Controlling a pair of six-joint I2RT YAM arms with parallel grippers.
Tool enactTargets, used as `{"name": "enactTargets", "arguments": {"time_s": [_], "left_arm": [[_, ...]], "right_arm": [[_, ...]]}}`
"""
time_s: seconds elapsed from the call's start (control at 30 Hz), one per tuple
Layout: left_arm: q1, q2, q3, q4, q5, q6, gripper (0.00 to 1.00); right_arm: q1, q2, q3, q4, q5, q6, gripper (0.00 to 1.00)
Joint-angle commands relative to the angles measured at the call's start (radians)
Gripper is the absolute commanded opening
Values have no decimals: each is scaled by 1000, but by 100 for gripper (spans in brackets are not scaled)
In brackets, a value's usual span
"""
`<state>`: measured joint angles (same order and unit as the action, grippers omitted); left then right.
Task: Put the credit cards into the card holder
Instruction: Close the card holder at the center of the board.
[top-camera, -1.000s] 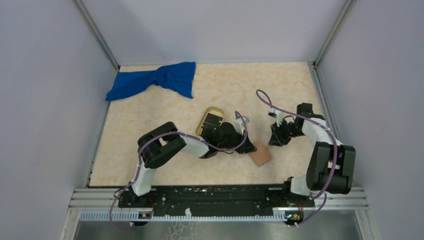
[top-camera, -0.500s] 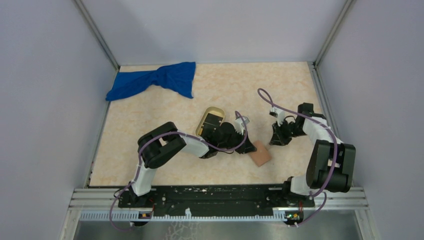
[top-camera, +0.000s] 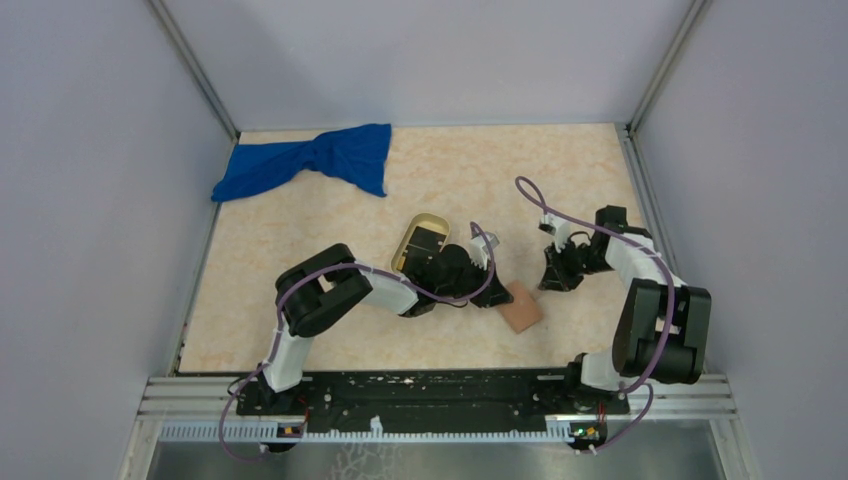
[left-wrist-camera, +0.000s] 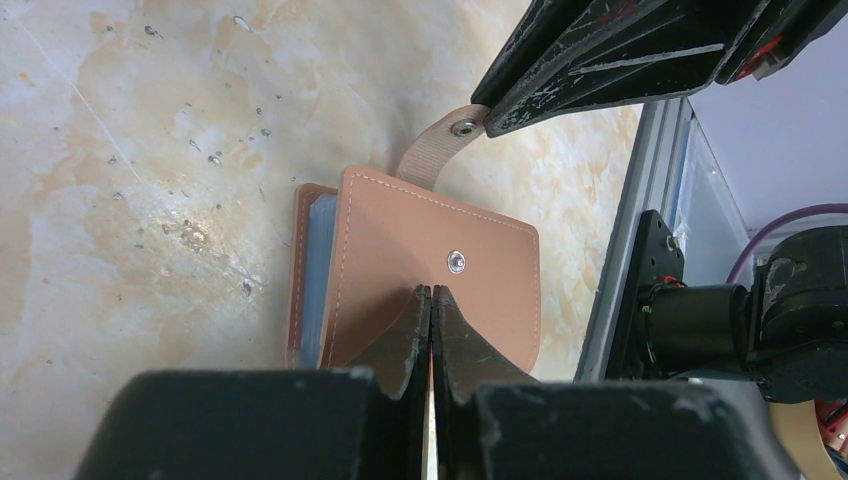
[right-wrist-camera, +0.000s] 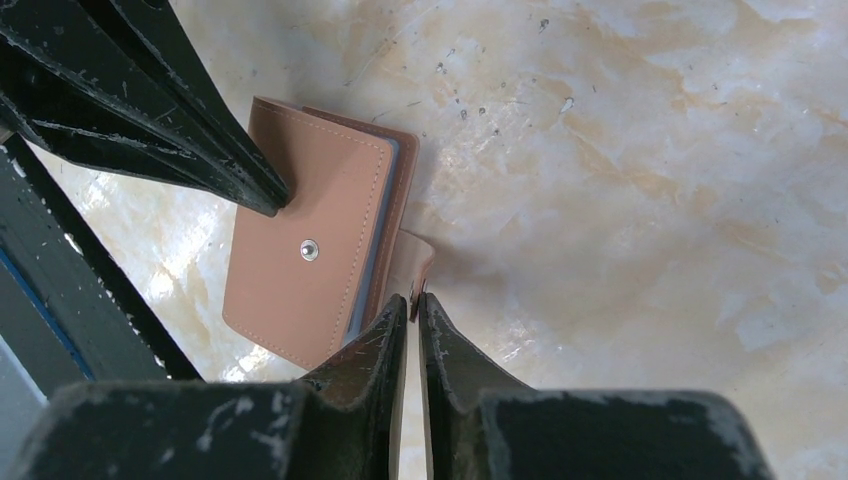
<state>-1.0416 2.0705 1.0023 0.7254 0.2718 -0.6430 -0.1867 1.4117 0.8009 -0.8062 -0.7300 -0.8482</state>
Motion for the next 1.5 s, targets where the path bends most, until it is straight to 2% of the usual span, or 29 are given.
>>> {"name": "enactTargets", "arguments": {"time_s": [0.0, 0.13, 0.23, 0.77, 1.47], "left_arm": [[-10, 36, 13, -45, -10, 10, 3], [-9, 37, 15, -45, -8, 8, 3], [-10, 39, 18, -46, -10, 7, 3], [-28, 31, 24, -95, -96, -105, 0], [-35, 4, -19, -42, -186, -176, 0]], "right_arm": [[-11, 7, 37, 13, -21, 6, 10], [-11, 7, 38, 12, -22, 5, 9], [-11, -3, 41, 8, -23, 1, 0], [7, -89, 15, -53, -112, -102, 0], [166, -2, -1, -95, -24, -133, 0]]}}
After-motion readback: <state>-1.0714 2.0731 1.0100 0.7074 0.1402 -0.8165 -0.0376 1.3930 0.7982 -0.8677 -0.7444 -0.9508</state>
